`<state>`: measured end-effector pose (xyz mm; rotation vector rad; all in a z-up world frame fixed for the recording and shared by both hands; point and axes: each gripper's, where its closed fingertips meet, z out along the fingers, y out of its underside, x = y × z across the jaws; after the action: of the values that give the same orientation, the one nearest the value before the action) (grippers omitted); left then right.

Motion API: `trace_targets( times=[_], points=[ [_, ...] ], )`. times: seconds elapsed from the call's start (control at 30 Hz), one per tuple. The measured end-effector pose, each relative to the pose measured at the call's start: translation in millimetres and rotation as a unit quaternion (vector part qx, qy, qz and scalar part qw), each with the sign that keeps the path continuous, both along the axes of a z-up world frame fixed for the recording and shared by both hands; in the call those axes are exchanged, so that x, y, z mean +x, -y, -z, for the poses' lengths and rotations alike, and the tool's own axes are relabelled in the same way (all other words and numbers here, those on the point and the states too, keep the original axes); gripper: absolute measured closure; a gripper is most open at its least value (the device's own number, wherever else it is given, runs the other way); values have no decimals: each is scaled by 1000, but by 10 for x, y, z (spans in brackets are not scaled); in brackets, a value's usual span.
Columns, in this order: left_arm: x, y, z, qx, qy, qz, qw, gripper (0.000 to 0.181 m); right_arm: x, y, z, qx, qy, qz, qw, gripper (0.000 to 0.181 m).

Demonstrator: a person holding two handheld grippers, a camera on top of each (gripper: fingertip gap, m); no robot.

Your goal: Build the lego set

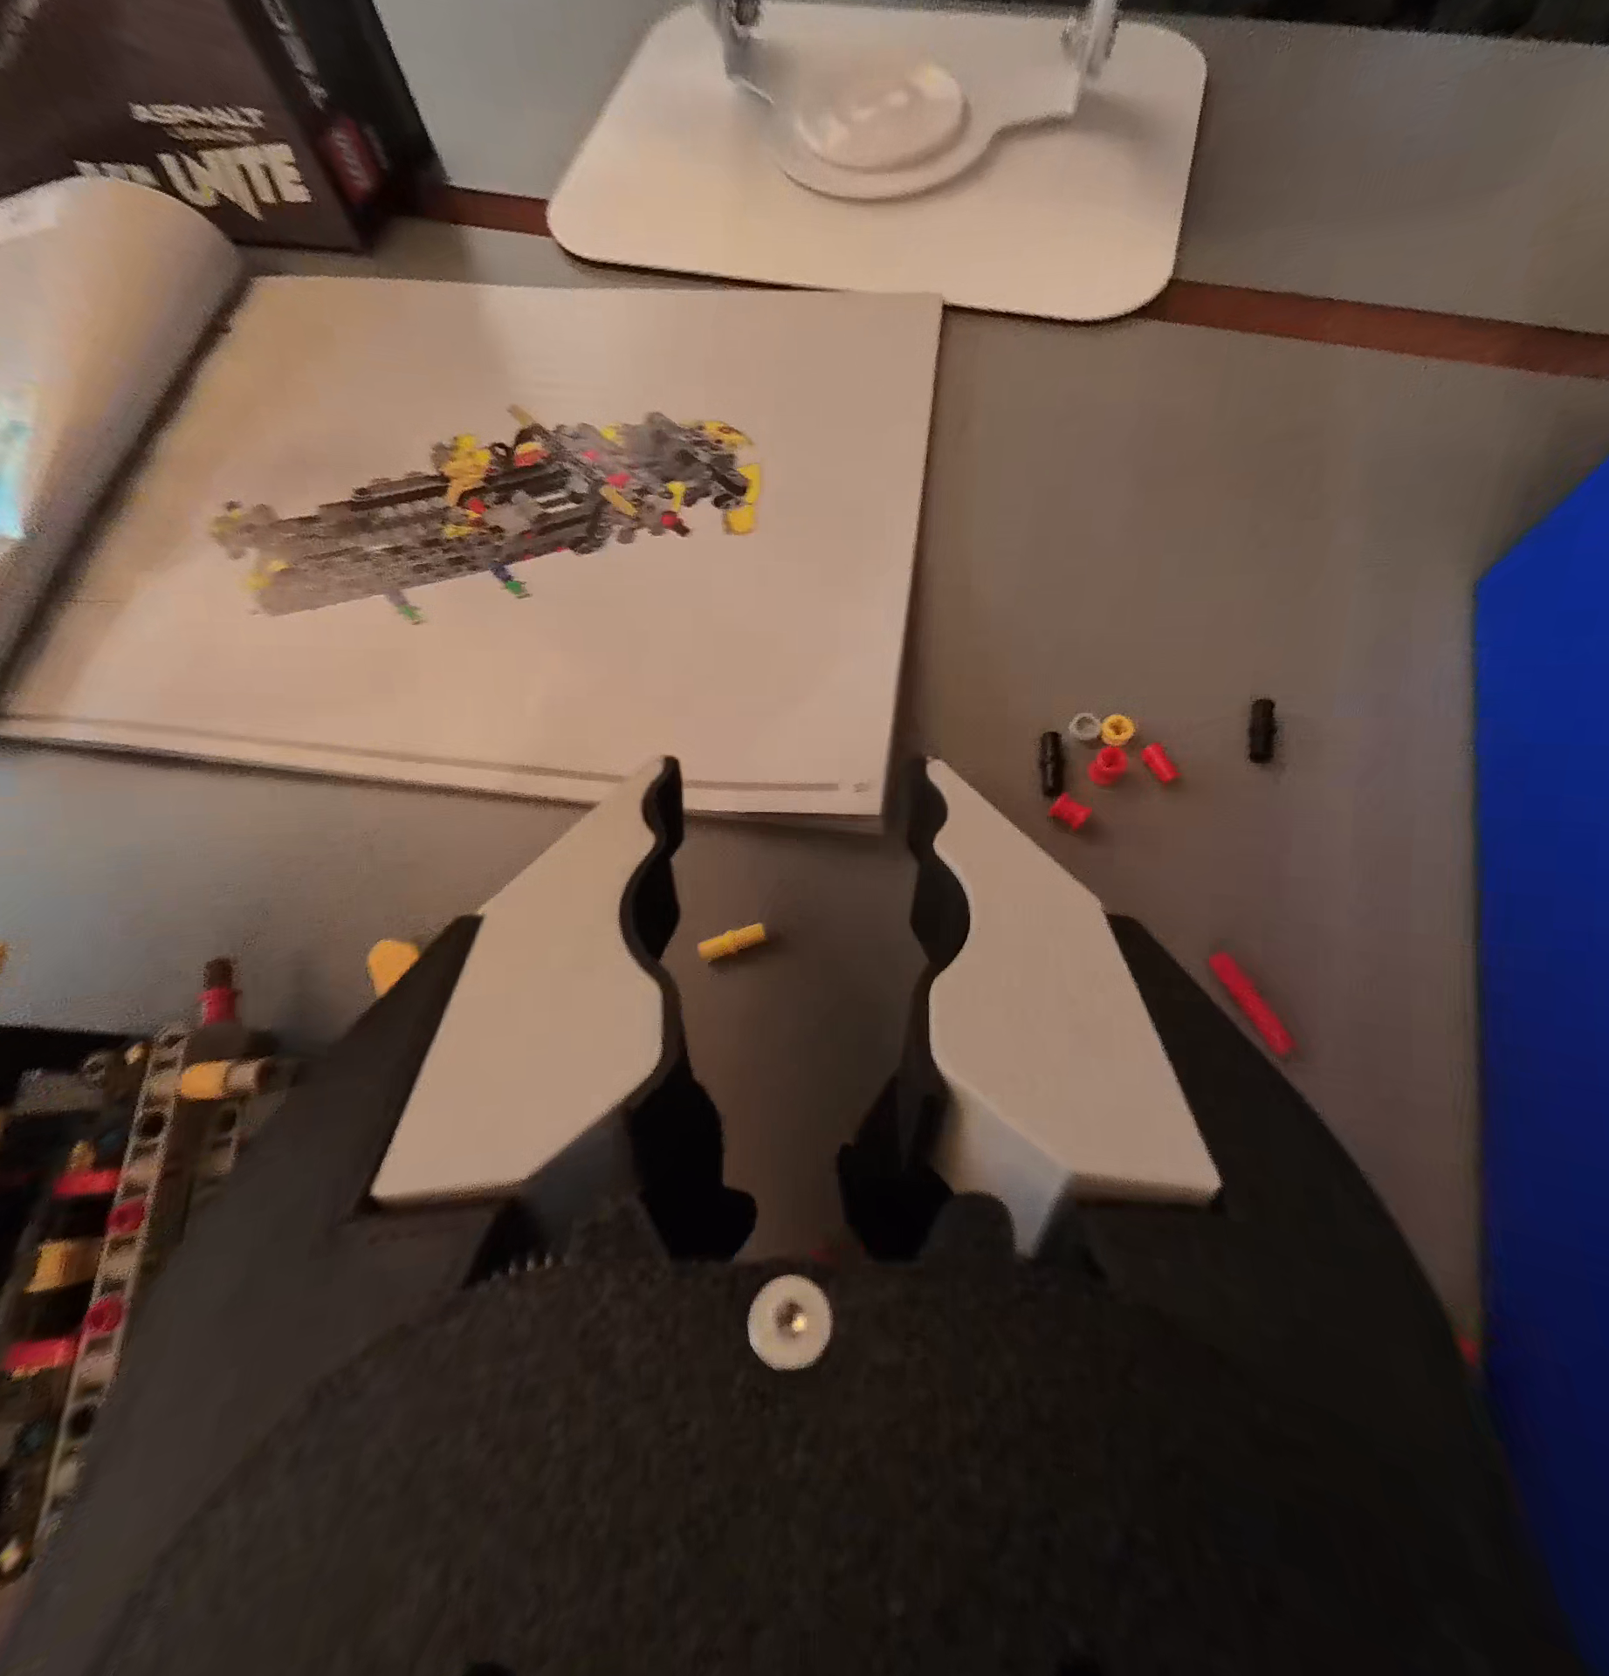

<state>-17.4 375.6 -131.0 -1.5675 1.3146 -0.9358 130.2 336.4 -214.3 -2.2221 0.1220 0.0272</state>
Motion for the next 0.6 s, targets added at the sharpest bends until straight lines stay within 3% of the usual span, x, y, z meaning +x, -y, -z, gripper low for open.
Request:
trace_targets(
  times=[0.17, 0.43, 0.6],
  points=[
    [-176, -83, 128, -2, 6, -22, 1000, 110, -14, -105, 85, -21, -39, 2, 999, 138],
    [-359, -272, 193, -101, 25, -57, 993, 110, -152, -78, 34, -3, -56, -3, 998, 152],
    [-345, -258, 378, -100, -2, -52, 994, 110, 101, -56, 125, -18, -6, 41, 999, 137]
  ],
)
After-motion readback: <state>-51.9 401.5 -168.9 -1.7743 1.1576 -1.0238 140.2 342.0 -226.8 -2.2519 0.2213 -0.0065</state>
